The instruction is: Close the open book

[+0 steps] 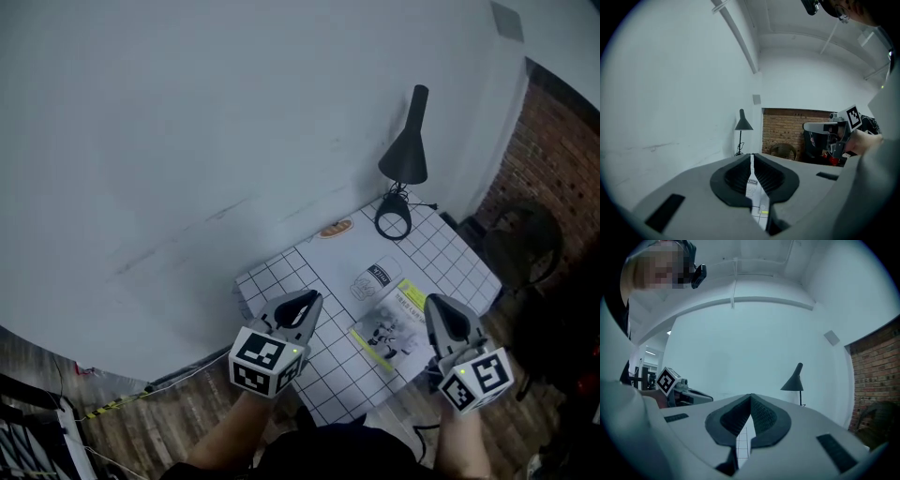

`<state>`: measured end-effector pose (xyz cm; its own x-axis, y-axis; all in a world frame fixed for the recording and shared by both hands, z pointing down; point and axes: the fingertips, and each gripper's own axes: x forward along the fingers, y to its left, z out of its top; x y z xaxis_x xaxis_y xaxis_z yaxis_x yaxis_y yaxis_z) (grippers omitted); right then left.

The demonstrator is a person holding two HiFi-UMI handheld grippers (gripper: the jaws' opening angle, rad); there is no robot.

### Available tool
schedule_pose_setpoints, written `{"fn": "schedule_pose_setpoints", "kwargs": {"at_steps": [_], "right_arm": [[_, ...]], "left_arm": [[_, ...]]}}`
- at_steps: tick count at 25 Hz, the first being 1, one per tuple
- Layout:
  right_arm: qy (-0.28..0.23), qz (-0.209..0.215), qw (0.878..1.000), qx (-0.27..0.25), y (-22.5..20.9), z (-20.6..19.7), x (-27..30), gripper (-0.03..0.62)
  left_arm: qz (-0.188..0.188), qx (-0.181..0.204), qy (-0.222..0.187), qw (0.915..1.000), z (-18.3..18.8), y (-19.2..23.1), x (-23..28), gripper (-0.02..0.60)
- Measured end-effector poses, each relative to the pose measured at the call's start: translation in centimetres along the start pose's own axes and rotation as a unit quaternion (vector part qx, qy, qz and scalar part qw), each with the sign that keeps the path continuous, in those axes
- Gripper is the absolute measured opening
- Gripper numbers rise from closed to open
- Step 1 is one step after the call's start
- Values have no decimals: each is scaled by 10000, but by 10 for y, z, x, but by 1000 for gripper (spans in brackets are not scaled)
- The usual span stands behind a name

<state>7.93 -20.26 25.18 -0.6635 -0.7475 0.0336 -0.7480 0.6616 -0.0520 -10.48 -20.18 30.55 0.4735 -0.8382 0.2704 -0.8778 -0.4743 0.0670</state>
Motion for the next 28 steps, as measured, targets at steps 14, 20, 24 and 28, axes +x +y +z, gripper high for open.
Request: {"fn": "schedule_pose_setpoints", "kwargs": {"at_steps": [14,20,24,28], "right_arm": [[107,-286,9995,-31,-17,-21,-2,3],[234,-422,9987,-131,-31,-27,-15,3],[321,-420,9986,-84,-27,-36,-25,3],[395,-439,9983,24,-25,-45,-30,3]], "left_arm": [[424,-115,-157,9989,4,22,-8,25],[509,-172,-54,9985,-10,23,-10,25],[458,-63,-30,9989,-10,13,-13,25],[421,-41,7,9991,-13,8,-14,25]]}}
